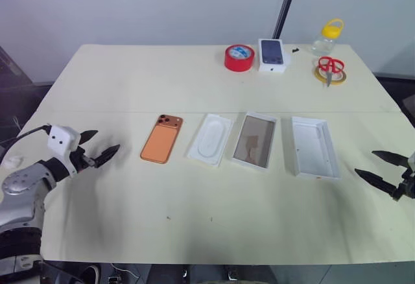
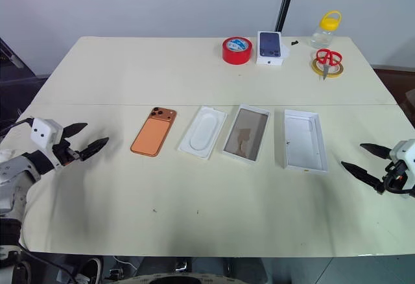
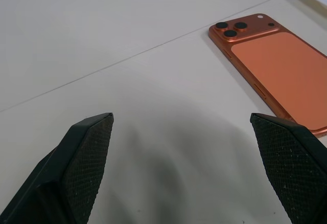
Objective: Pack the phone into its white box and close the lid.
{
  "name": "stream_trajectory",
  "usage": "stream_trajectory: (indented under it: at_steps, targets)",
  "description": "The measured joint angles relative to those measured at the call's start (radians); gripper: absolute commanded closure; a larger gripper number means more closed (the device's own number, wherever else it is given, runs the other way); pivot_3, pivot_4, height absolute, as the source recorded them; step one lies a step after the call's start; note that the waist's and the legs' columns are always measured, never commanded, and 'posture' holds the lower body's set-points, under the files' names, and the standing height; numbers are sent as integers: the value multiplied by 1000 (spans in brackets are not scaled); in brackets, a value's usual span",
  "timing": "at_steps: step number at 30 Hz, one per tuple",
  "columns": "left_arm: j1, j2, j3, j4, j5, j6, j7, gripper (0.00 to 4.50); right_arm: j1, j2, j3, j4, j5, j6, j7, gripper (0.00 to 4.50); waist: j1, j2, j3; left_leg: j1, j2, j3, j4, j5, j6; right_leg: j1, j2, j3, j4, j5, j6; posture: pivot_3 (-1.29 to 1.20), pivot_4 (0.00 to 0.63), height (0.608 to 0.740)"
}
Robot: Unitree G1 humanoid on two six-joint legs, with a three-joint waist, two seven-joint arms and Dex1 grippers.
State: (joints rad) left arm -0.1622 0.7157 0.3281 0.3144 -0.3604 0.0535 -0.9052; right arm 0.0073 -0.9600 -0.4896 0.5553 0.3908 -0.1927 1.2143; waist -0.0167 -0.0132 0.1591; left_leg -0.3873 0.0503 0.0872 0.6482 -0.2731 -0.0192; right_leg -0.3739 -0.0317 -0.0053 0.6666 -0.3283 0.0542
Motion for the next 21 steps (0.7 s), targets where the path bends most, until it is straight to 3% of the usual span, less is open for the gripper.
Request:
stream_trajectory:
  at_steps: [21]
  targets:
    - [-3, -13, -3, 0, 33, -38, 30, 0, -35, 2, 14, 6, -21, -1, -3, 656, 0, 0, 0, 0, 0, 0, 0, 0, 0, 0, 0, 0, 0, 0, 0, 0, 150, 740]
